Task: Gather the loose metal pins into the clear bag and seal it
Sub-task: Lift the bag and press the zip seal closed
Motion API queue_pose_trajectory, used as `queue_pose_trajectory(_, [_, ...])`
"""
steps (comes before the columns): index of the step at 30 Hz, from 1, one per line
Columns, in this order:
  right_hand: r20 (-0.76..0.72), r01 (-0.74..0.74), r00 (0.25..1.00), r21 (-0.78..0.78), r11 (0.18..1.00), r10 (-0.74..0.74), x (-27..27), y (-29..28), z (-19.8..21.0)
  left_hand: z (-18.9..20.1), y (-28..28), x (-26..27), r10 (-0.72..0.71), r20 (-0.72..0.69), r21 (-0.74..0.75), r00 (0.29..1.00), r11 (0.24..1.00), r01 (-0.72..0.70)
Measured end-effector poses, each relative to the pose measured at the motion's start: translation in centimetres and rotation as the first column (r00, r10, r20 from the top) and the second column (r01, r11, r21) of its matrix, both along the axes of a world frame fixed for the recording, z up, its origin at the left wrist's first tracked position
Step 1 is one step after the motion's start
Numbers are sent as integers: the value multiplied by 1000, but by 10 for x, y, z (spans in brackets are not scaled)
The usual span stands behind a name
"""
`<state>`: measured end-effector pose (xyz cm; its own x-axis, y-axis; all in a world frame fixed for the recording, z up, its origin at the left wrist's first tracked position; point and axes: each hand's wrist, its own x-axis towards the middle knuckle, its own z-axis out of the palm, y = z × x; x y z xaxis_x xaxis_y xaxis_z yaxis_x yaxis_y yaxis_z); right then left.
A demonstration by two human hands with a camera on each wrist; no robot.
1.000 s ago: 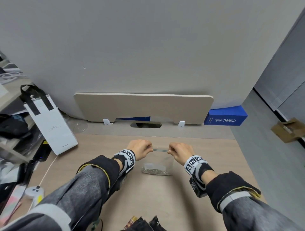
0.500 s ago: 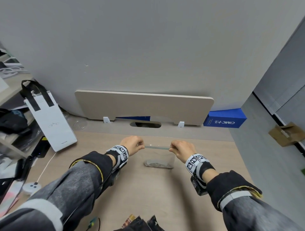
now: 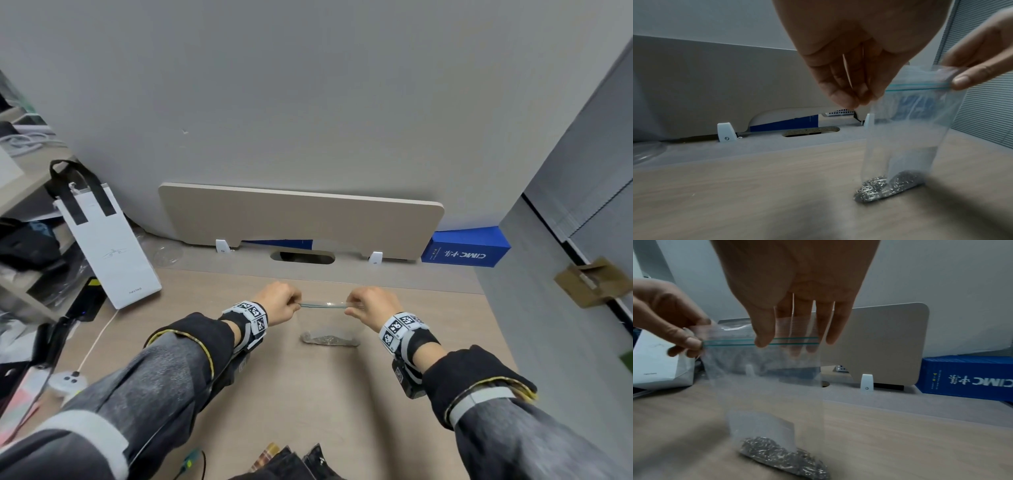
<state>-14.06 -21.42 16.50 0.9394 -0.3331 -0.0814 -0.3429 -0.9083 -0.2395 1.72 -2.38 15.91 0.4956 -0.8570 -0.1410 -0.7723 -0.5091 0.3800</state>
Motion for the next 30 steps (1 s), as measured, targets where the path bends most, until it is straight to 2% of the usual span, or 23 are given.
queue_pose_trajectory(5, [22, 14, 1000, 18, 1000, -15, 13, 16, -5, 2, -10, -9, -46, 3, -18, 999, 999, 46])
queue_pose_trajectory(12, [-19, -9, 1000, 31, 999, 10, 17, 25, -6, -3, -11, -13, -76, -8, -76, 997, 994, 75])
queue_pose_trajectory(17, [-28, -29, 999, 16, 999, 30, 19, 25, -7, -2, -14, -15, -99, 33, 3, 995, 995, 99])
queue_pose_trajectory(23, [-51, -51, 997, 29, 998, 53, 28, 34, -5, -3, -17, -17, -97, 44, -6, 994, 995, 98])
queue_pose_trajectory(30, [-8, -134, 991, -60, 989, 133, 40, 45, -3, -2, -18, -11, -181, 42, -14, 983, 983, 182])
